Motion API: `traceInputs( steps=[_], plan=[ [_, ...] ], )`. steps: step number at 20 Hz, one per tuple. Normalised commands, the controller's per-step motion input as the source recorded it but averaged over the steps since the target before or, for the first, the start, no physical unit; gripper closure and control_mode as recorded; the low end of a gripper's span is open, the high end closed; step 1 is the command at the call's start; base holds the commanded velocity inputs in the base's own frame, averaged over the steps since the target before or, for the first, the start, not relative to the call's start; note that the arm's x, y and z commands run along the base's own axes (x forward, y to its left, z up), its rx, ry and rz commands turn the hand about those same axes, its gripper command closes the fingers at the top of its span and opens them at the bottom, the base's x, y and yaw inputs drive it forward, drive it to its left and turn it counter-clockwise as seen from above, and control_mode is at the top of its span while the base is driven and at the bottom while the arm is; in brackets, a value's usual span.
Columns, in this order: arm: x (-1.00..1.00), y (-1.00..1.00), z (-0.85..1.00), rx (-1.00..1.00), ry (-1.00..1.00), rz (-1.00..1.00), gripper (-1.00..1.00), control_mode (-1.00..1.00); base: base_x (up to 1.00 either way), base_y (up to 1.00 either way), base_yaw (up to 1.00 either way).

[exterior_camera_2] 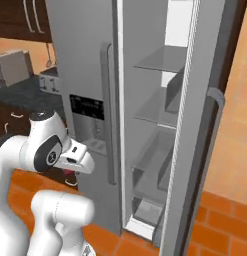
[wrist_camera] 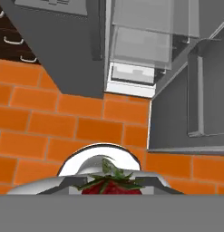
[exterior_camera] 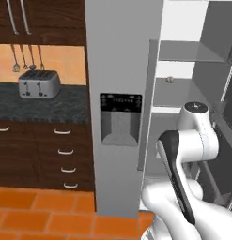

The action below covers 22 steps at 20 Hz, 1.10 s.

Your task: Take the strawberry from the fridge and place it on top of the pancake, located on the dining counter.

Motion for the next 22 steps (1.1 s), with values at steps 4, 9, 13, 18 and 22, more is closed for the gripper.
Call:
traceInputs(
  steps=[4,9,13,18,22],
  plan=[
    [0.0,0.0,0.0,0.0,0.0,0.0,1.0,1.0,0.0,0.14,0.79],
    [0.0,0.0,0.0,0.0,0.0,0.0,1.0,1.0,0.14,0.19,0.91],
    [0.0,0.0,0.0,0.0,0.0,0.0,1.0,1.0,0.25,0.5,0.77],
    [0.0,0.0,0.0,0.0,0.0,0.0,1.0,1.0,-0.01,0.19,0.66],
    [0.0,0.0,0.0,0.0,0.0,0.0,1.0,1.0,-0.36,0.33,0.59]
  ],
)
